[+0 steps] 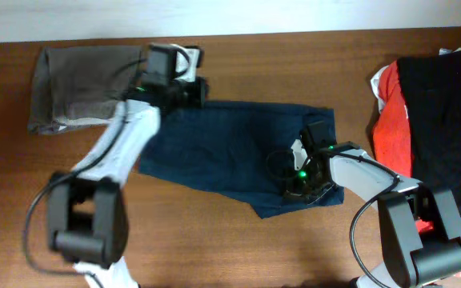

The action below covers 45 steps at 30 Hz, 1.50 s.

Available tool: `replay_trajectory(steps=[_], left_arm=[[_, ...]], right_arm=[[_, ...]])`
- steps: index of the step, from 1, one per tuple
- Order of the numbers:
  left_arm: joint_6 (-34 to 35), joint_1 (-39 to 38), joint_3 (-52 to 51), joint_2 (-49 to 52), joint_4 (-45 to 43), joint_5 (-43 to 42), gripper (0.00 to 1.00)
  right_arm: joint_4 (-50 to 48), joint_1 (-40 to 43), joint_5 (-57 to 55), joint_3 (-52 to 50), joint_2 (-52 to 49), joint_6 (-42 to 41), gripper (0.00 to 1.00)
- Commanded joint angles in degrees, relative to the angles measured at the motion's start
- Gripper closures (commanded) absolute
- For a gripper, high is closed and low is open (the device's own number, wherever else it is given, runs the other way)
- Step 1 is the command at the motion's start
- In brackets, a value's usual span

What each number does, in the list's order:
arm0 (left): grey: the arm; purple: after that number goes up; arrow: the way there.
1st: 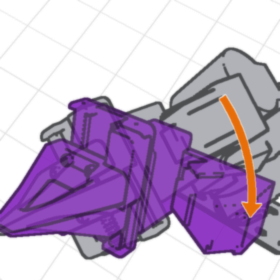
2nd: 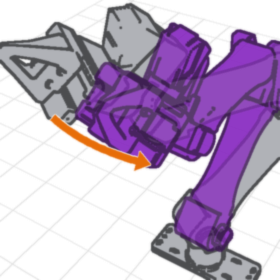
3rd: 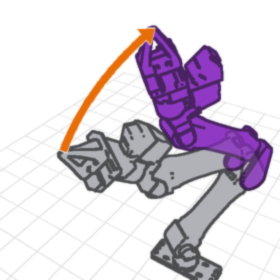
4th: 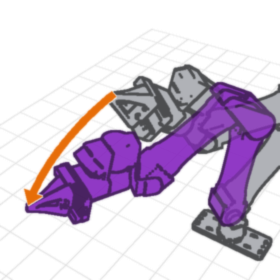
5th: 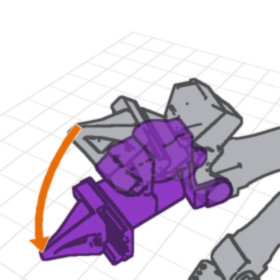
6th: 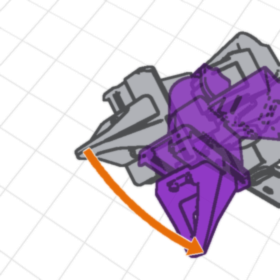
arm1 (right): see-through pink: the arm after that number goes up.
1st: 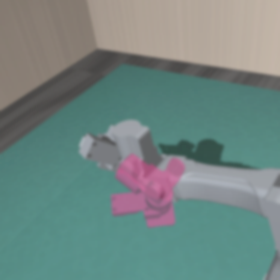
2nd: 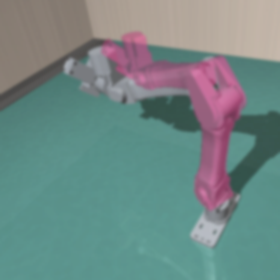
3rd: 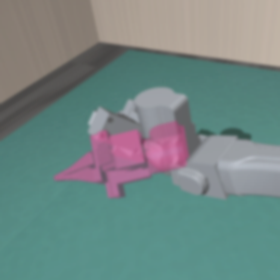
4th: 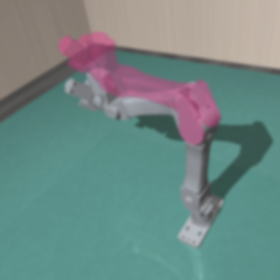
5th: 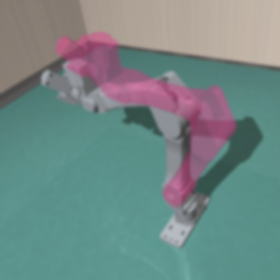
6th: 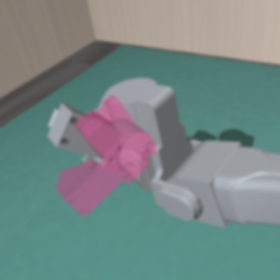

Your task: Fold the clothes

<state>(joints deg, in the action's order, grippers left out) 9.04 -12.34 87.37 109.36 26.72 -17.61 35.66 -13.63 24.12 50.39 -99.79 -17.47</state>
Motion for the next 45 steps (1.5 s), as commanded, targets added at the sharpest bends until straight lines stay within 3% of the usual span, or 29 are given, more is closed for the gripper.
replay_trajectory(steps=[1,2,4,5,11,18,19,21,22,24,26,28,30,33,36,43,45], left_arm=[[-3.52,8.7,2.6,-5.44,18.25,11.15,0.9],[-4.92,12.39,2.08,-4.52,24.68,11.02,0.74],[-8.0,15.91,-0.48,-2.49,27.36,11.02,0.39],[-8.96,17.29,-1.44,-0.48,27.34,11.04,0.31],[-17.7,16.79,-2.6,9.16,23.96,4.07,0.29],[-18.38,12.48,-2.6,9.38,20.37,3.87,0.28],[-18.38,12.48,-2.6,9.84,20.41,3.91,0.01],[-18.36,12.48,-2.6,11.91,20.44,3.89,0.04],[-18.36,12.5,-2.6,13.7,20.44,3.91,0.21],[-18.34,12.5,-2.6,15.08,20.41,4.35,0.22],[-18.34,12.5,-2.6,15.1,20.63,5.4,0.33],[-18.34,12.5,-2.6,15.1,21.38,5.4,0.33],[-16.28,12.48,-2.6,15.1,22.23,5.4,0.44],[-15.98,12.48,-2.6,15.37,22.34,6.12,0.46],[-15.96,12.09,-2.6,16.0,22.64,6.67,0.71],[-16.0,8.46,-3.02,16.11,22.77,7.04,0.74],[-15.98,8.48,-3.02,16.11,22.8,11.32,0.77]], right_arm=[[0.31,-0.13,-2.34,-1.6,-0.87,0.68,0.94],[0.26,-0.13,-2.32,-1.6,-0.87,0.68,0.91],[0.31,-0.13,-2.34,-1.6,-0.87,0.68,0.9],[0.31,-0.13,-2.36,-1.6,-0.87,0.7,0.9],[0.26,-0.13,-2.36,-1.6,-0.87,0.7,0.9],[0.07,-0.17,-2.36,-1.6,-0.87,0.7,0.9],[0.07,-0.17,-2.36,-1.6,-0.87,0.7,0.9],[0.07,-0.17,-2.36,-1.6,-0.87,0.7,0.89],[0.07,-0.17,-2.36,-1.6,-0.87,0.7,0.89],[0.09,-0.17,-2.36,-1.6,-0.87,0.7,0.9],[0.07,-0.17,-2.36,-1.6,-0.87,0.7,0.9],[0.09,-0.17,-2.36,-1.6,-0.87,0.7,0.9],[0.07,-0.17,-2.34,-1.6,-0.87,0.68,0.89],[0.07,-0.17,-2.34,-1.6,-0.87,0.7,0.89],[0.07,-0.17,-2.34,-1.6,-0.87,0.7,0.89],[0.07,-0.17,-2.34,-1.6,-0.87,0.68,0.89],[0.09,-0.17,-2.34,-1.6,-0.87,0.7,0.9]])
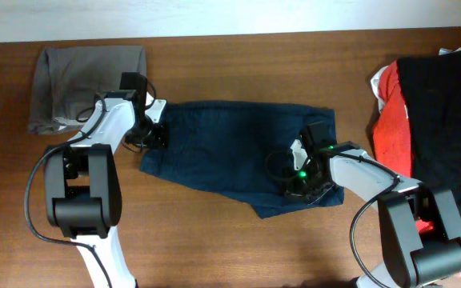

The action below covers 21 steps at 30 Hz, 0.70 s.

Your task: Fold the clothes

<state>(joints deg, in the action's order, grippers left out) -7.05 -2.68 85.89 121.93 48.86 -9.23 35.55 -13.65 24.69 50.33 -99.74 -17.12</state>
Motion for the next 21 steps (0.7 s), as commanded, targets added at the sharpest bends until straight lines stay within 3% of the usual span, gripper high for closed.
replay_trajectory(steps=[1,2,3,6,9,13,16,21], left_arm=[[0.11,-1.18,-1.53,3.54,0.63,4.39,0.85],[0.11,-1.18,-1.53,3.54,0.61,4.81,0.97],[0.07,-1.18,-1.53,3.54,0.5,4.81,0.99],[-0.39,-1.18,0.44,3.39,0.02,4.81,0.99],[-0.33,-1.42,7.76,-0.87,5.62,4.57,0.99],[0.35,-2.32,10.6,-9.05,8.76,4.31,0.99],[4.04,-3.85,10.6,-14.97,10.88,1.95,0.99],[6.45,-3.93,10.6,-16.85,12.5,1.09,0.99]], right_arm=[[0.17,-0.15,-2.91,-1.53,-0.92,0.35,0.9],[0.17,-0.15,-2.91,-1.53,-0.92,0.35,0.9],[0.17,-0.15,-2.91,-1.53,-0.92,0.33,0.92],[3.28,1.27,-2.86,0.61,0.44,0.35,0.96],[11.56,5.53,-1.97,9.9,9.55,0.59,0.96],[11.63,5.35,3.56,14.14,17.33,0.52,0.96],[2.89,2.47,5.35,10.51,12.52,0.09,0.96],[-17.49,-14.69,5.7,9.53,-4.37,-4.87,0.96]])
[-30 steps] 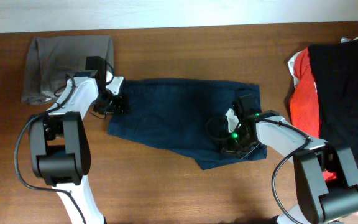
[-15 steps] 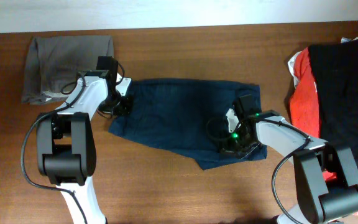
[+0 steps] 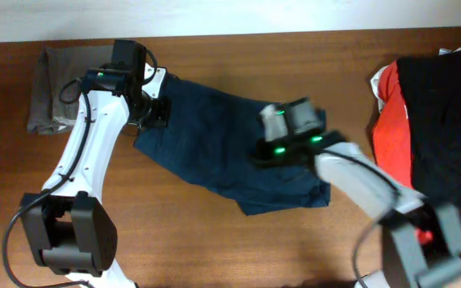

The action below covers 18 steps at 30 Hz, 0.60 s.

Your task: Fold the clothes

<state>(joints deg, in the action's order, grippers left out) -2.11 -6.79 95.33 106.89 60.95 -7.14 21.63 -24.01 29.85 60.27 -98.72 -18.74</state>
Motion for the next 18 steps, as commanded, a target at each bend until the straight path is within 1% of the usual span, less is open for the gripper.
replay_trajectory(steps=[1,2,4,6,7,9,11,12,14,16,17,18], left_arm=[[1.51,0.17,1.16,-1.81,0.63,-1.01,0.99],[1.53,0.17,1.16,-1.81,0.74,-1.03,0.99],[3.96,0.17,1.16,-1.81,0.85,-1.05,0.99],[4.09,0.17,1.4,-1.81,1.51,-3.82,0.99],[4.09,0.17,2.12,-1.81,2.4,-3.8,0.99],[4.07,0.17,4.04,-1.81,4.31,-3.89,0.99],[4.07,0.13,5.75,-1.81,6.82,-6.64,0.99],[4.07,0.13,5.88,-1.81,7.34,-6.64,0.99],[4.07,0.13,5.88,-1.81,7.5,-6.64,0.99],[4.07,0.13,5.88,-1.81,7.54,-6.64,0.99],[4.07,0.15,5.88,-1.81,8.24,-6.62,0.99],[4.04,0.17,5.88,-1.81,8.33,-6.6,0.99]], right_arm=[[-5.33,-5.77,0.31,-0.42,-8.07,-3.41,0.96],[-6.51,-6.95,-0.48,-0.42,-11.26,-5.84,0.96],[-7.58,-7.98,-0.5,-0.42,-14.16,-5.77,0.96],[-7.48,-7.21,3.32,1.31,-12.87,-5.03,0.96],[-5.88,-5.79,5.33,3.54,-10.69,-4.13,0.96],[-1.97,-2.64,4.02,8.52,-6.43,-4.07,0.96],[-0.57,-1.07,3.48,11.37,-5.81,-4.09,0.96],[0.33,-1.2,0.63,11.37,-6.19,-4.26,0.96],[-0.48,-4.24,-5.84,11.3,-9.9,-4.31,0.96],[-2.71,-7.96,-7.85,11.3,-15.93,-4.74,0.96],[-5.01,-9.4,-8.11,11.3,-20.63,-5.84,0.96],[-5.95,-9.44,-7.8,11.3,-22.18,-5.84,0.96]])
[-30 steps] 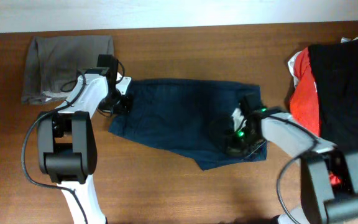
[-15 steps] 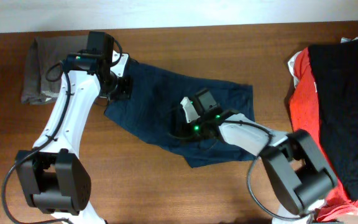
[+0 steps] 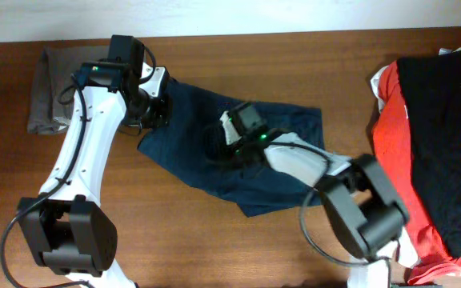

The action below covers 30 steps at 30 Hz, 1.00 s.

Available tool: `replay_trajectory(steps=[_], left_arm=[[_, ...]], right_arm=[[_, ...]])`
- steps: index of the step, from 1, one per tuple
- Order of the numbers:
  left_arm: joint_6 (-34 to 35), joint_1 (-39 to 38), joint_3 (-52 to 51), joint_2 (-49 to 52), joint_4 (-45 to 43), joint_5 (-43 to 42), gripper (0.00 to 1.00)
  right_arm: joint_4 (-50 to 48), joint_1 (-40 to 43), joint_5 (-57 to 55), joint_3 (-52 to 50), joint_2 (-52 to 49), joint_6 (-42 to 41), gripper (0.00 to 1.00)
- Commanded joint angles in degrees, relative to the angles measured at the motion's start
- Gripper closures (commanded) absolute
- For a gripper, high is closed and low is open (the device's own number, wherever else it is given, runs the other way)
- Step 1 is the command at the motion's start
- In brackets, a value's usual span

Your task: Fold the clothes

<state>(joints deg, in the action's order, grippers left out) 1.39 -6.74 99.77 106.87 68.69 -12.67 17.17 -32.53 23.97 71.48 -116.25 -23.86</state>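
A navy garment (image 3: 286,128) lies spread across the middle of the table, its lower right corner near the front. My left gripper (image 3: 154,112) sits at the garment's upper left edge and looks shut on the cloth there. My right gripper (image 3: 219,146) is low over the middle of the garment, its forearm lying across the cloth toward the right. The right fingers are hidden under the wrist, so their state does not show.
A folded grey cloth (image 3: 50,88) lies at the back left, just beyond the left arm. A heap of red and black clothes (image 3: 430,120) fills the right side. Bare wooden table (image 3: 174,240) runs along the front.
My right gripper has moved further left, from the garment's upper right part to its middle. The garment's upper right corner shows again. The left gripper has barely shifted.
First my left gripper was at the garment's back left corner and the right on its lower right part. Then the left sat lower on the left edge. Later the left edge was drawn up and left while the right gripper had moved inward, now reaching mid-garment.
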Motion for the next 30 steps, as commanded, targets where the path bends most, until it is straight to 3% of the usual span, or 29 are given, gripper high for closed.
replay_trajectory(steps=[1,4,7,9,13,16,19,24,30], left_arm=[[0.55,0.13,1.44,-1.79,0.59,-1.07,0.99],[0.55,0.13,1.44,-1.79,0.61,-1.07,0.99],[0.55,0.13,1.44,-1.79,0.59,-1.07,0.99],[0.55,0.13,1.44,-1.79,0.59,-1.07,0.99],[0.55,0.13,1.44,-1.79,0.5,-1.07,0.99],[0.55,0.13,1.44,-1.79,0.68,-1.05,0.99],[0.55,0.13,1.44,-1.79,0.76,-1.07,0.99],[0.55,0.13,1.44,-1.79,0.83,-1.07,0.99],[0.52,0.13,1.44,-1.79,0.85,-1.05,0.99]], right_arm=[[-2.05,-0.85,-1.68,0.11,-5.66,-0.66,0.96],[3.26,2.95,3.23,5.16,-0.35,2.62,0.96],[6.69,7.69,0.85,7.61,5.86,4.02,0.96],[7.26,8.61,0.81,7.48,4.68,3.45,0.96],[4.46,5.33,0.87,7.45,-6.95,3.48,0.96],[-0.7,5.33,-1.64,8.39,-7.28,4.15,0.96],[7.8,12.57,11.8,22.6,-6.45,3.89,0.96],[10.05,10.05,-0.55,24.2,-8.9,3.91,0.96],[2.73,4.09,-11.17,24.22,-18.16,3.91,0.96]])
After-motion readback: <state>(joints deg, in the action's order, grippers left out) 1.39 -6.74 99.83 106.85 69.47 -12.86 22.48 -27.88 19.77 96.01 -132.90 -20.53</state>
